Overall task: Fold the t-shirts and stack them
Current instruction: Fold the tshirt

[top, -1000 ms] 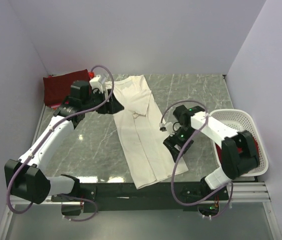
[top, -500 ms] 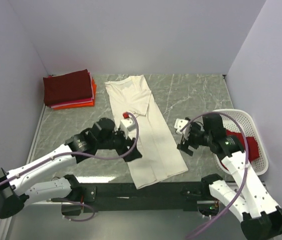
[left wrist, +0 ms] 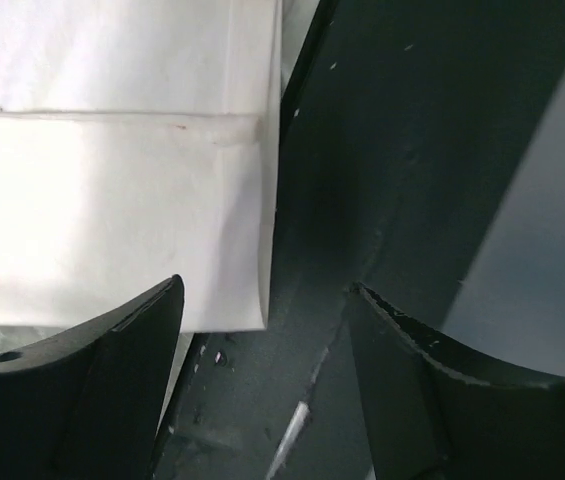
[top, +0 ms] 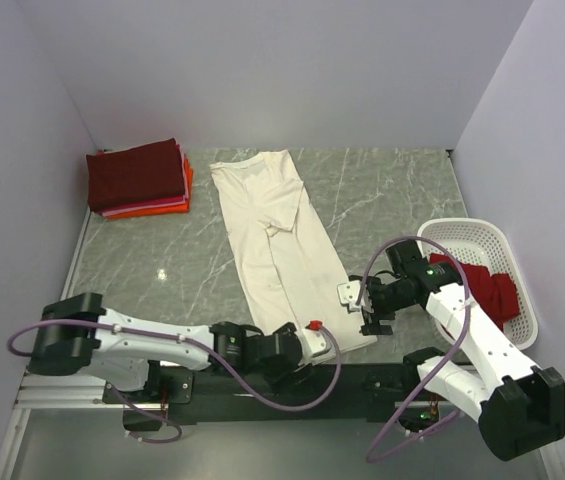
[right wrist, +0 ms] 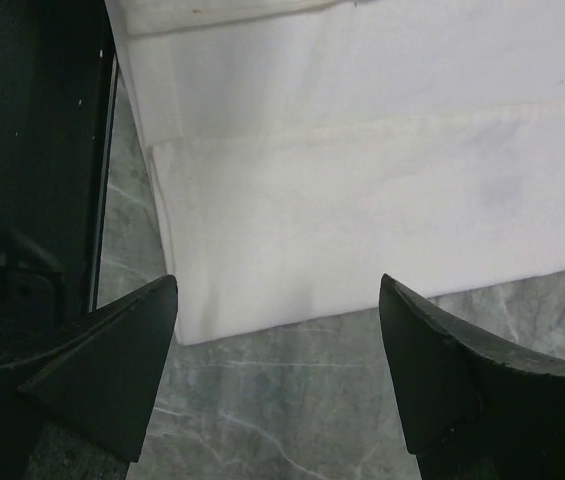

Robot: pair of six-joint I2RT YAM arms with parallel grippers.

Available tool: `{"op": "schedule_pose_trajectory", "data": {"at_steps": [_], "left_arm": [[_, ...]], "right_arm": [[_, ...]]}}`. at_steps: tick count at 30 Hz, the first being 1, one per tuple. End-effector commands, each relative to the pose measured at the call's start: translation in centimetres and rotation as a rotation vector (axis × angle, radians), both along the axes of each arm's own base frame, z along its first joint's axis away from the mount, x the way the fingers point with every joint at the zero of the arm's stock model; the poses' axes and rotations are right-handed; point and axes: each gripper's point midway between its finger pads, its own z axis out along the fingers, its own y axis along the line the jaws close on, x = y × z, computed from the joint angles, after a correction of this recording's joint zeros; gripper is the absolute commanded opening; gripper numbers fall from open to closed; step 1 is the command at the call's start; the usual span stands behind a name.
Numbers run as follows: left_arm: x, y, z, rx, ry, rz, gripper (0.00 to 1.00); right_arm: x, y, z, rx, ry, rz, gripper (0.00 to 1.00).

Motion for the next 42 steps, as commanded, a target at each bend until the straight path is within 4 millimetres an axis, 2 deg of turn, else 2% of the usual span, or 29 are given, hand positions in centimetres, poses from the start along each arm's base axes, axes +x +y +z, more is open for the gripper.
{"op": "schedule_pose_trajectory", "data": {"at_steps": [1,6,11,13,14,16,17,19,20,22,29,37,42], "left_arm": [[1.2,-1.1,-0.8,0.009,-0.093,0.071,0.7],[1.4,-0.7,-3.2,0.109,-0.141,0.084,0.65],[1.6,-0.4,-4.4,0.174,-0.163,0.09,0.61],[1.8,-0.4,-4.9,0.2,-0.17,0.099,0.53],[1.8,-0.3,-5.0,0.21,-0.169,0.1,0.45],[1.5,-0.1,-5.3,0.218,-0.154,0.101,0.38],[1.5,0.0,-5.4,0.219,-0.149,0.106,0.3],[1.3,0.2,-5.3,0.215,-0.137,0.108,0.21],[1.3,0.2,-5.2,0.209,-0.135,0.114,0.09],[1.2,0.2,-4.9,0.192,-0.127,0.117,0.01],[0.6,-1.3,-3.7,0.123,-0.094,0.105,0.01],[0.9,-1.6,-2.4,0.046,-0.066,0.127,0.01],[1.1,-1.6,-1.9,0.01,-0.044,0.13,0.01]], "right_arm": [[-0.2,0.7,0.6,0.046,-0.023,0.039,0.87],[-0.4,0.6,0.1,0.043,-0.006,0.033,0.86],[-0.8,0.4,-0.6,0.029,0.004,0.038,0.86],[-1.0,0.1,-1.0,0.011,-0.002,0.049,0.85],[-1.0,-0.1,-1.2,0.0,-0.01,0.06,0.85],[-1.3,-0.7,-2.0,-0.028,-0.014,0.076,0.84],[-1.8,-0.9,-2.4,-0.042,-0.013,0.1,0.84],[-2.0,-1.4,-3.3,-0.07,-0.043,0.153,0.83],[-1.7,-1.4,-3.4,-0.073,-0.071,0.173,0.83],[-1.9,-1.9,-4.4,-0.109,-0.079,0.201,0.82],[-2.3,-1.6,-6.7,-0.188,-0.125,0.288,0.74],[-1.5,-1.3,-6.6,-0.225,-0.17,0.282,0.59],[-1.8,-1.6,-6.7,-0.243,-0.174,0.311,0.59]]}}
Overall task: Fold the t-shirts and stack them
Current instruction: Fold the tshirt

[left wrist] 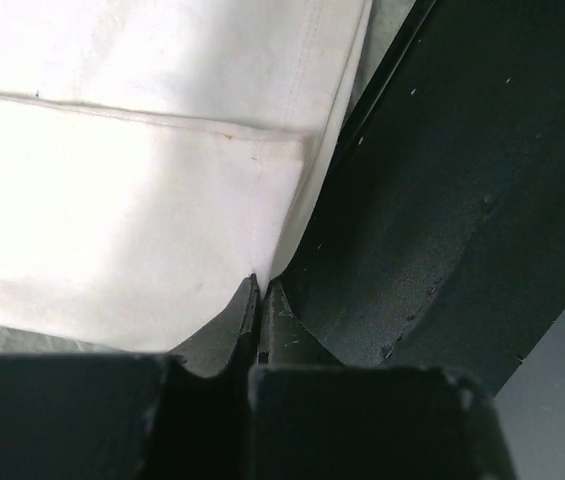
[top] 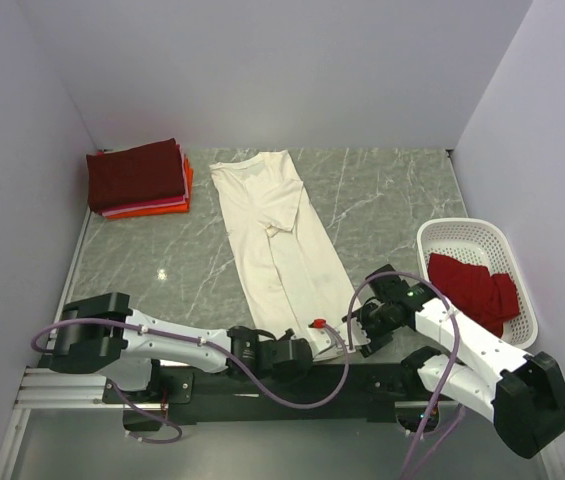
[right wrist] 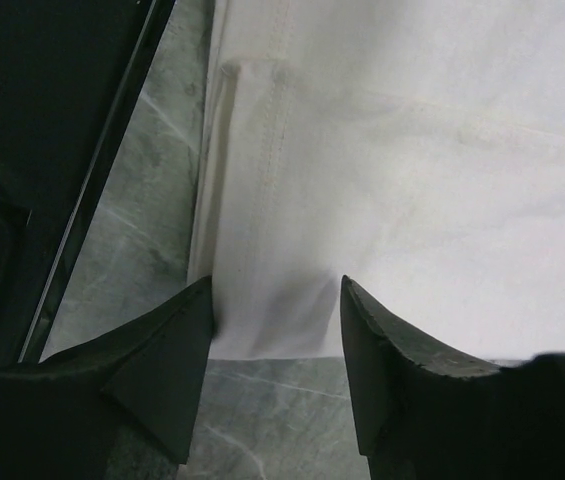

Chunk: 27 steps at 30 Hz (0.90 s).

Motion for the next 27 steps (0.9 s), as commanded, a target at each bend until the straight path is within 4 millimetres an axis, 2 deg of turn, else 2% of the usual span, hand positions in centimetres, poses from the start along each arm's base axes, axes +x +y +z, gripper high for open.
{"op": "schedule_pose_trajectory", "data": {"at_steps": [1,6,11,16,23,27], "left_arm": [[-0.4,-1.1,1.2,-0.085,0.036,0.0,0.01],[-0.9,-0.8,0.1,-0.083,0.065,-0.001,0.01],[-1.2,-1.2,0.1,-0.108,0.091,0.003,0.01],[-1.3,-1.5,0.4,-0.145,0.116,0.019,0.01],[-1.0,-1.2,0.7,-0.194,0.147,0.041,0.01],[-0.7,-1.0,1.2,-0.219,0.153,0.048,0.01]], "right_arm": [[0.1,0.3,0.6,0.013,-0.023,0.027,0.61],[-1.2,0.2,1.7,0.017,0.003,0.081,0.64],[-1.0,-0.8,0.6,-0.078,-0.029,0.122,0.64],[-1.6,-0.3,-0.7,-0.126,-0.023,0.176,0.63],[-1.3,0.6,-0.6,-0.137,-0.055,0.137,0.54],[-1.0,0.7,-0.7,-0.158,-0.08,0.122,0.41]]}}
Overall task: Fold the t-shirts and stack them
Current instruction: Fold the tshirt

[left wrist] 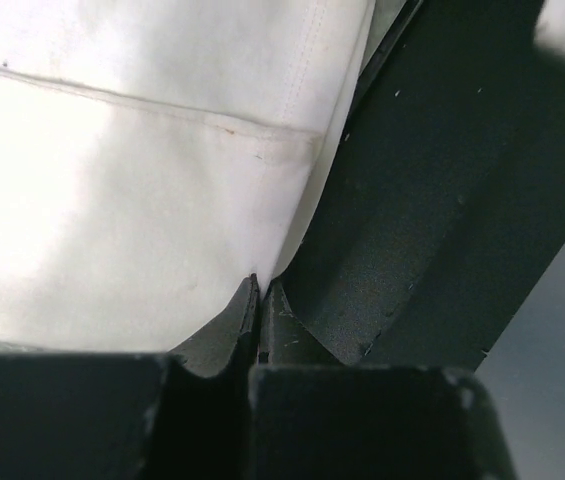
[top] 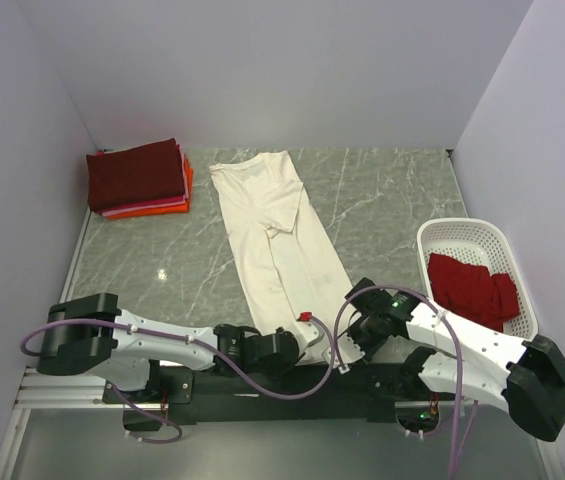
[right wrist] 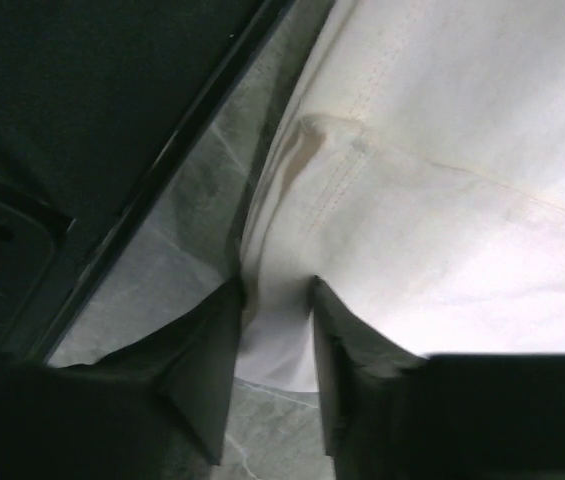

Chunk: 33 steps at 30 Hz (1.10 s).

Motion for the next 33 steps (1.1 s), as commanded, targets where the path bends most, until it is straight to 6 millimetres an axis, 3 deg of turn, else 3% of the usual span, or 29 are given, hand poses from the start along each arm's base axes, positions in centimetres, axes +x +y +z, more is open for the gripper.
{"op": "schedule_pose_trajectory", "data": {"at_steps": [1,5,8,11,15,17,18,22,24,25,26,28,29,31,32,33], "left_arm": [[-0.1,-1.1,1.9,-0.101,0.031,0.002,0.01],[0.1,-1.0,2.2,-0.125,0.043,0.003,0.01],[0.4,-0.8,2.2,-0.125,0.045,0.009,0.01],[0.8,-0.9,2.7,-0.138,0.041,0.018,0.01],[2.2,-0.9,3.9,-0.175,0.052,0.043,0.01],[4.0,-0.7,4.9,-0.214,0.058,0.085,0.01],[4.3,-0.7,5.3,-0.232,0.072,0.076,0.01],[8.9,0.5,6.9,-0.309,0.071,0.155,0.01],[10.6,0.9,7.3,-0.313,0.057,0.169,0.01],[12.4,1.3,7.9,-0.327,0.053,0.203,0.01],[13.2,1.5,7.6,-0.318,0.064,0.21,0.01],[16.0,2.5,7.9,-0.32,0.051,0.265,0.01],[16.5,2.6,7.6,-0.319,0.071,0.266,0.01],[19.1,3.9,7.7,-0.318,0.058,0.328,0.01],[19.8,4.2,7.6,-0.318,0.064,0.337,0.01],[20.6,4.7,7.6,-0.315,0.055,0.348,0.01]], "right_arm": [[0.7,0.1,0.0,-0.004,-0.046,-0.045,0.39],[0.9,0.2,0.1,-0.006,-0.06,-0.07,0.33],[0.8,0.3,0.1,-0.004,-0.058,-0.091,0.14],[0.9,0.6,0.3,0.015,-0.056,-0.109,0.07],[1.7,2.7,3.0,0.125,-0.032,-0.182,0.0],[2.7,3.0,3.9,0.166,-0.038,-0.236,0.0],[3.5,3.6,4.8,0.197,-0.046,-0.252,0.0],[7.5,3.9,6.9,0.276,-0.069,-0.367,0.0],[10.3,3.9,7.9,0.296,-0.085,-0.437,0.0],[11.8,4.3,8.5,0.317,-0.102,-0.463,0.0],[13.8,4.6,10.0,0.347,-0.133,-0.5,0.0],[16.3,5.3,9.8,0.348,-0.112,-0.554,0.0],[18.2,6.2,11.6,0.385,-0.133,-0.563,0.0],[20.4,6.9,10.7,0.376,-0.09,-0.604,0.0],[22.2,7.5,12.0,0.4,-0.118,-0.613,0.0],[23.1,7.9,10.7,0.378,-0.089,-0.632,0.0]]}}
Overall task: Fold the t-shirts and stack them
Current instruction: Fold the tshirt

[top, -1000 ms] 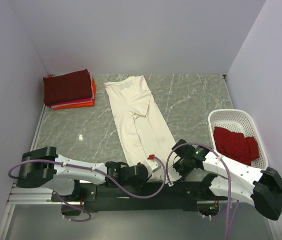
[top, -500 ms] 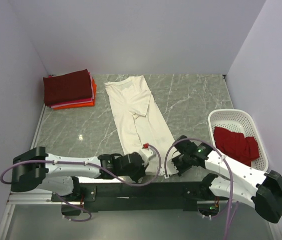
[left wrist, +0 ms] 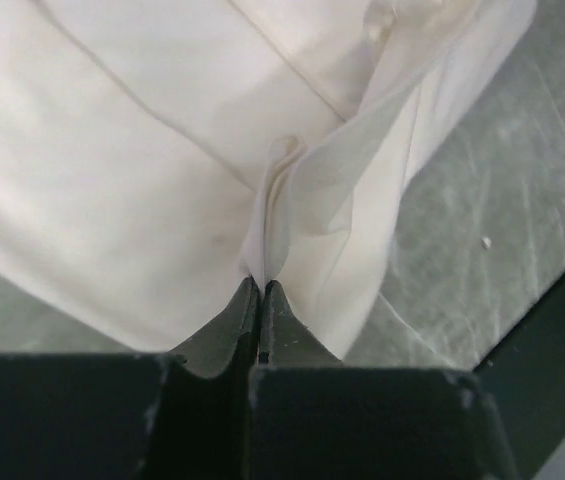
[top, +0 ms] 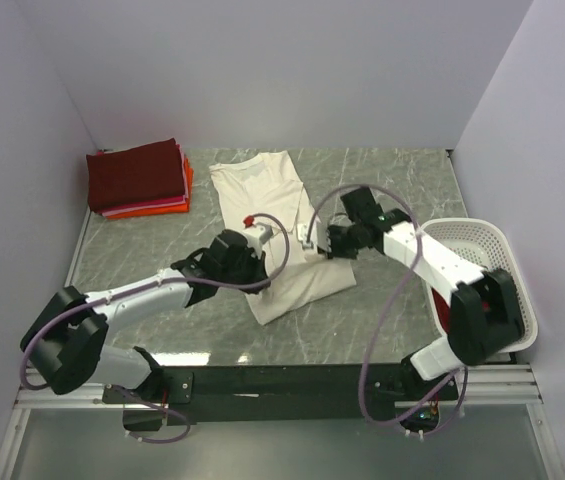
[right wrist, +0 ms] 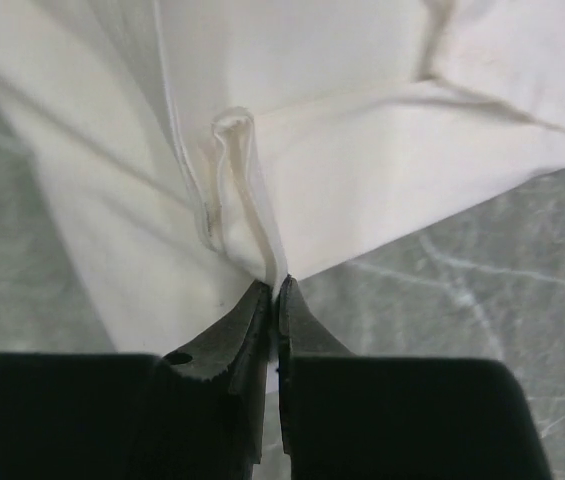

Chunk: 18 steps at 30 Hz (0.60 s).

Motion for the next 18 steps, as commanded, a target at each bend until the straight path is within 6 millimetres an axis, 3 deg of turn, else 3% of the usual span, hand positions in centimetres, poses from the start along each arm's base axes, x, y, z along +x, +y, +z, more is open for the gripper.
{"op": "schedule_pose_trajectory", "data": {"at_steps": [1,3,4,5,6,8,9,13,18], "left_arm": [[4.1,0.5,2.5,-0.05,-0.058,0.011,0.01],[5.6,1.3,2.6,-0.034,-0.066,0.025,0.01],[7.4,2.0,2.8,-0.03,-0.071,0.058,0.01],[8.1,2.4,2.8,-0.018,-0.068,0.066,0.01],[8.9,2.7,2.8,-0.002,-0.078,0.065,0.01],[11.1,3.4,3.0,0.035,-0.089,0.089,0.01],[11.7,3.7,3.0,0.049,-0.09,0.096,0.01],[15.1,4.3,3.0,0.1,-0.103,0.119,0.01],[17.0,5.6,2.3,0.139,-0.094,0.151,0.01]], "right_arm": [[5.3,2.4,1.6,0.079,-0.044,-0.063,0.0],[8.1,3.1,1.2,0.073,-0.048,-0.1,0.0],[9.1,3.3,1.2,0.076,-0.043,-0.12,0.0],[10.6,4.0,2.2,0.09,-0.07,-0.13,0.0],[11.5,4.1,0.9,0.074,-0.049,-0.152,0.0],[13.2,4.7,1.5,0.083,-0.066,-0.164,0.0],[13.8,4.9,0.5,0.076,-0.052,-0.174,0.0],[16.1,5.4,0.0,0.082,-0.061,-0.221,0.0],[18.1,6.0,-0.5,0.098,-0.072,-0.26,0.0]]}}
